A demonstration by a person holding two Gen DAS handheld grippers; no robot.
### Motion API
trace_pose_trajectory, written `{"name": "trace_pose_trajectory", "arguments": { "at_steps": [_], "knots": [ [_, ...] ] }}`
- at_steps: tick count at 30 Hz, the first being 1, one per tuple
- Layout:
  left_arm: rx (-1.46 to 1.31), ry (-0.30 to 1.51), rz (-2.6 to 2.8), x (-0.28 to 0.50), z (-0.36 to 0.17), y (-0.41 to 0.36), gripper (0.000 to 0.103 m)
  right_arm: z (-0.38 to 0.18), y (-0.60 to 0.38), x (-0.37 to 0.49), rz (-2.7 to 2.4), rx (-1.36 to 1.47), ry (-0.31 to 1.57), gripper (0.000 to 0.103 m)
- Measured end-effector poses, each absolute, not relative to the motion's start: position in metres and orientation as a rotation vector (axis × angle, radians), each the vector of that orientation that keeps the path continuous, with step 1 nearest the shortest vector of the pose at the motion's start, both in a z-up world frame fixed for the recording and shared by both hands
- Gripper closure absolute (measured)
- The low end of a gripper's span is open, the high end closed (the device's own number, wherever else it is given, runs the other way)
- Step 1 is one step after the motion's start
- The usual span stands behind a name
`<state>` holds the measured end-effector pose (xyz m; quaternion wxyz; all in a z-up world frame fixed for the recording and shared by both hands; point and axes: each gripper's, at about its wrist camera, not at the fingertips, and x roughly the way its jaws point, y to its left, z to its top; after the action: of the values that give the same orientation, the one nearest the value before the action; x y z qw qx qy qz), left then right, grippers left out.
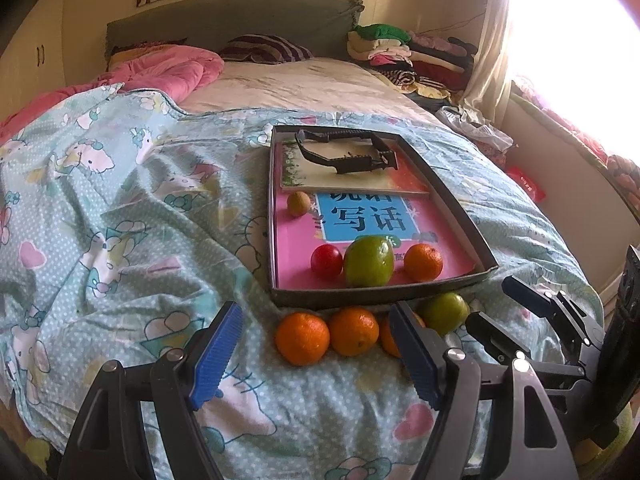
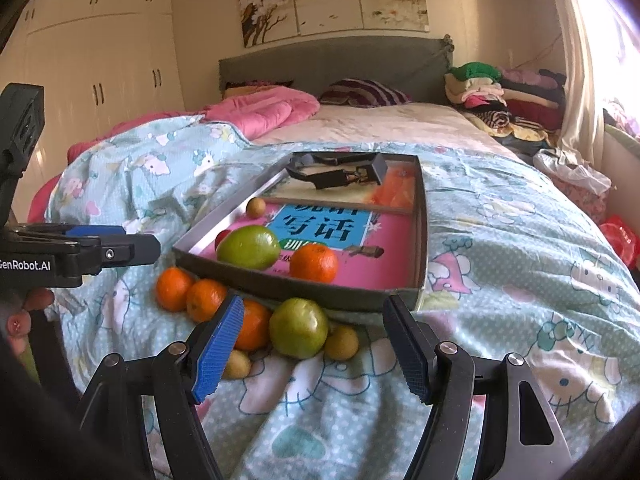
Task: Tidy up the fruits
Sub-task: 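Withdraw both tools from the tray toward the remaining fruit, then grasp a mandarin with the left tool while the right tool grasps a brown kiwi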
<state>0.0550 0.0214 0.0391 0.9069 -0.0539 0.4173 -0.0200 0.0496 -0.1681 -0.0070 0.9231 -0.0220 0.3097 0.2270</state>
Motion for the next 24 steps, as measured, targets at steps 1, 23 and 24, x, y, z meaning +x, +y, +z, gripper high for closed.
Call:
{"name": "trace_pose_trajectory", "arguments": {
  "at_steps": [1,23,24],
  "knots": [
    [-0.109,0.865,-0.039,0.054,0.038,0.022,0.028,-0.008,-0.167,0.048,0.469,-0.048,0.639,0.029],
    [-0.105,0.955,-0.013,0.046,-0.004,0.037,0.028,-0.044,-0.125,0.034,0.583,-0.119,0.792,0.045],
    [-0.104,0.957,-0.012,0.047,-0.005,0.038,0.028,-0.047,-0.125,0.037,0.584,-0.111,0.809,0.05]
  ]
}}
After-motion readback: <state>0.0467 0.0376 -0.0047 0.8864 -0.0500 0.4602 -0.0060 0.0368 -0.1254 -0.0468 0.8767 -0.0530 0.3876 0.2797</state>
